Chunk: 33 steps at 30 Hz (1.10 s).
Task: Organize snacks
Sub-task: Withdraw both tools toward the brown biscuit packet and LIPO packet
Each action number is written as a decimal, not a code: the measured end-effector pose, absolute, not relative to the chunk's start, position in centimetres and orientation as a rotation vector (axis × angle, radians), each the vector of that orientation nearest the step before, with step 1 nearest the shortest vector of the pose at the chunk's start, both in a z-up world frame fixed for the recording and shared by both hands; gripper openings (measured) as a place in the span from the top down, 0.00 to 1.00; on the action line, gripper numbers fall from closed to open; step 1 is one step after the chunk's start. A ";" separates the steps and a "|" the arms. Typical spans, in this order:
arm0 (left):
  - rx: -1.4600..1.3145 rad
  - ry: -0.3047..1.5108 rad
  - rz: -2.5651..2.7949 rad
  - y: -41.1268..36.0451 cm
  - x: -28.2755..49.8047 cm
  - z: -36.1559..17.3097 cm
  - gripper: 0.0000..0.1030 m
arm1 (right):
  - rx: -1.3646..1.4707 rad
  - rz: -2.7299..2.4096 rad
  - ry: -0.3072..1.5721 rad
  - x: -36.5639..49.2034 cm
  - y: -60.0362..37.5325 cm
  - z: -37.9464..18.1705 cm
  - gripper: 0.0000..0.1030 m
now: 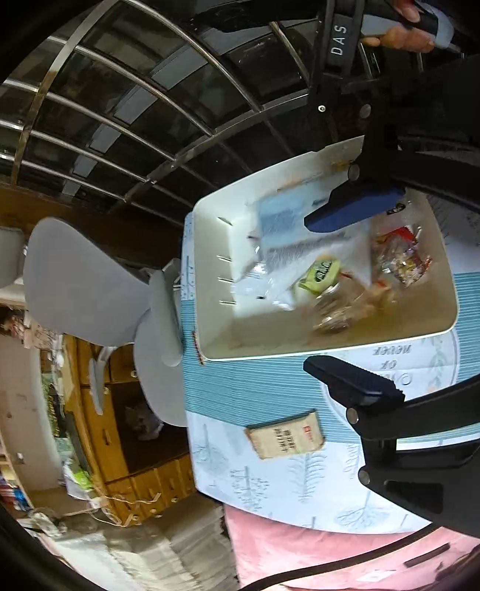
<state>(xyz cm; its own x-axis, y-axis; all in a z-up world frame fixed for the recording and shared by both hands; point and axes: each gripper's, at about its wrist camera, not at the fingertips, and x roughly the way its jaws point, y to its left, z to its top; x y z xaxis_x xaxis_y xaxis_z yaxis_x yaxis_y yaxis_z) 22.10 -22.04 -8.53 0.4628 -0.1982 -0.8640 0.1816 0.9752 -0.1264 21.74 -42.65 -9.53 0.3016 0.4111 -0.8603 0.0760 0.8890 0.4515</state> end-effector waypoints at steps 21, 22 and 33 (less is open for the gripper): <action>-0.089 1.033 0.132 -5.9 13.6 -7.1 0.25 | 0.423 0.337 1.303 19.7 -38.8 -9.0 0.59; -0.110 1.031 0.158 -4.9 12.8 -7.0 0.25 | 0.420 0.342 1.308 19.7 -38.6 -9.0 0.59; -0.248 1.100 0.303 1.3 4.2 -9.1 0.25 | 0.330 0.387 1.298 23.0 -36.0 -7.4 0.52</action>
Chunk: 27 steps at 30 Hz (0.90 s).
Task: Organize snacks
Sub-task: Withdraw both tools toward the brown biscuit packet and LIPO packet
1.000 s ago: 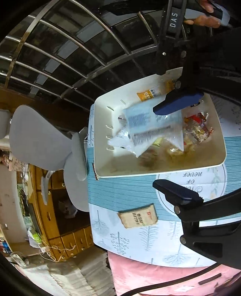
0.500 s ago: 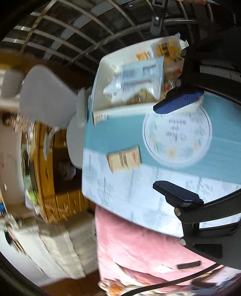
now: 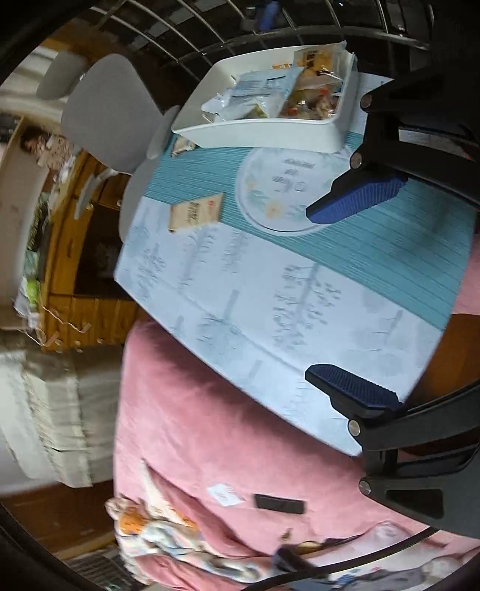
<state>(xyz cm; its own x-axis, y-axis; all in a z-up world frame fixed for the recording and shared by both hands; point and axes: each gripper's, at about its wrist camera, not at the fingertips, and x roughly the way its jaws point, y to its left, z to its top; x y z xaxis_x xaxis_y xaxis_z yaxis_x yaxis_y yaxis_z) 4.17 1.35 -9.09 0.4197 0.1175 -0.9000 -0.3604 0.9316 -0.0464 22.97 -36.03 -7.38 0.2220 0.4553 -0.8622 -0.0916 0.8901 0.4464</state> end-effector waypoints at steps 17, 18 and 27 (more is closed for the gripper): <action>-0.338 1.167 0.140 -2.3 12.6 -12.1 0.25 | 0.118 0.337 1.203 34.2 -33.1 -1.3 0.39; -0.344 1.165 0.135 -2.2 13.3 -12.2 0.25 | 0.115 0.328 1.200 35.1 -33.0 -1.2 0.39; -0.386 1.222 0.168 -0.7 22.0 -15.1 0.23 | 0.092 0.235 1.264 43.1 -31.2 -2.9 0.37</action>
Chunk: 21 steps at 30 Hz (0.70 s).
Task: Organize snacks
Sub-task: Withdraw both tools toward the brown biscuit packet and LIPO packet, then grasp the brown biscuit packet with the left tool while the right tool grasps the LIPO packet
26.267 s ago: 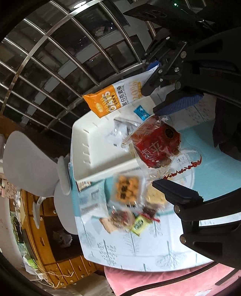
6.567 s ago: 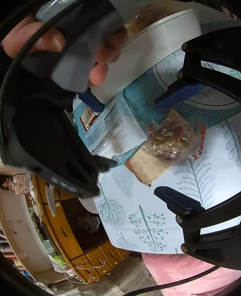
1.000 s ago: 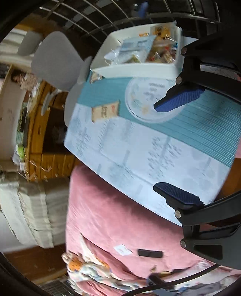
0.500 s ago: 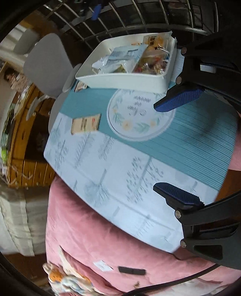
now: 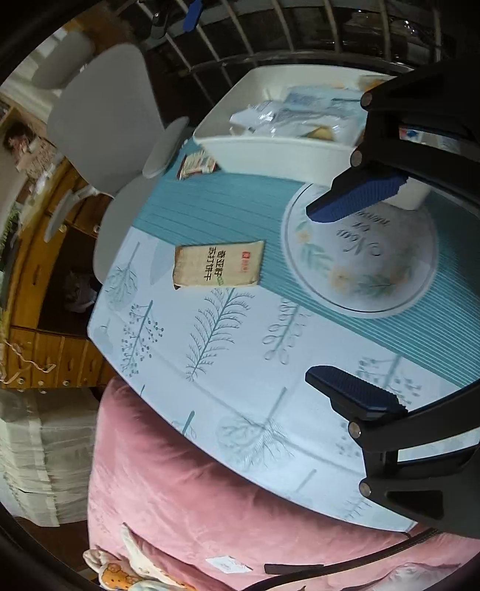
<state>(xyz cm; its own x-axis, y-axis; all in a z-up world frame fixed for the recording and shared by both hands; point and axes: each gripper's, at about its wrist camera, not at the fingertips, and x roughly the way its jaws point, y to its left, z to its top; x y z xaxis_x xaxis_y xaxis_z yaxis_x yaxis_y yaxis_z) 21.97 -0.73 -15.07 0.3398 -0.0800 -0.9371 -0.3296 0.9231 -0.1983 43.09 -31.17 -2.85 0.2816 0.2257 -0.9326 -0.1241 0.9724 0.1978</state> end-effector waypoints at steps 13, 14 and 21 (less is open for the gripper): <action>-0.334 1.368 0.192 -1.5 32.4 -23.1 0.22 | 0.106 0.146 1.505 50.2 -27.3 -15.4 0.28; -0.334 1.373 0.196 -1.4 32.7 -23.4 0.22 | 0.102 0.133 1.521 50.6 -27.0 -16.4 0.28; -0.308 1.427 0.207 -1.6 35.9 -26.5 0.22 | 0.073 0.098 1.616 52.5 -25.4 -22.2 0.28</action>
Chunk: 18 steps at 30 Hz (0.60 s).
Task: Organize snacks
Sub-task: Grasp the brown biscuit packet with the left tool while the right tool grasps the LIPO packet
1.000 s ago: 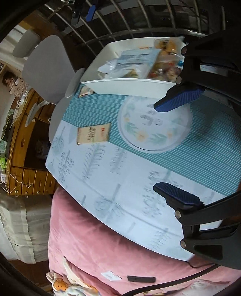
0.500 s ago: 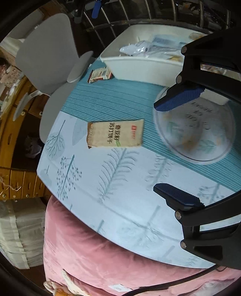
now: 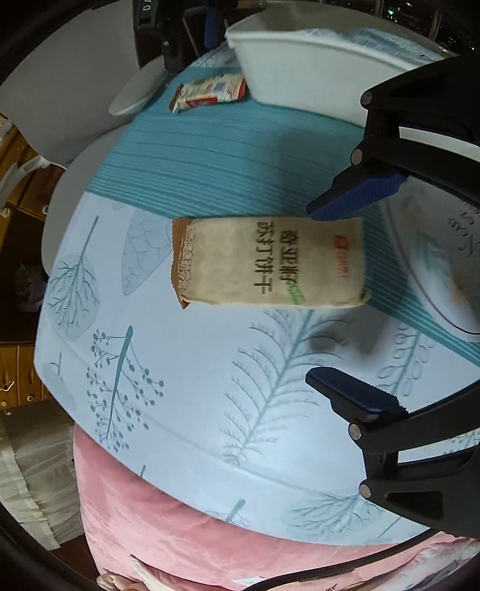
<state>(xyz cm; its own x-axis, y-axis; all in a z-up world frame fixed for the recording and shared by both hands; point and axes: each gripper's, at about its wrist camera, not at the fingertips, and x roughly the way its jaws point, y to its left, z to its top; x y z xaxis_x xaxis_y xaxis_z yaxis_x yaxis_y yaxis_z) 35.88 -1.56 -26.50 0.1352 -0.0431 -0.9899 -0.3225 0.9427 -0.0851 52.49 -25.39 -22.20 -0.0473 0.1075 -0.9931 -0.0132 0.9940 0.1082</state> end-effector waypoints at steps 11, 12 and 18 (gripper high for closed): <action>-0.260 1.413 0.204 -2.6 37.7 -28.2 0.20 | 0.016 0.091 1.686 52.9 -23.8 -26.0 0.29; -0.256 1.410 0.207 -2.7 38.0 -28.2 0.20 | 0.007 0.092 1.690 53.0 -23.5 -26.2 0.30; -0.215 1.395 0.238 -3.1 38.0 -27.8 0.46 | -0.052 0.084 1.691 52.8 -22.7 -26.8 0.42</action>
<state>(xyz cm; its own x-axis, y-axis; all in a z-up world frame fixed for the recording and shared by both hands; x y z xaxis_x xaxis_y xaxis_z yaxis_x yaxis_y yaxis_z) 37.99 -3.08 -27.80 0.1586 0.0390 -0.9866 -0.2910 0.9567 -0.0089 52.75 -22.70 -26.81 -0.1221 0.0144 -0.9924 -0.0839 0.9962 0.0248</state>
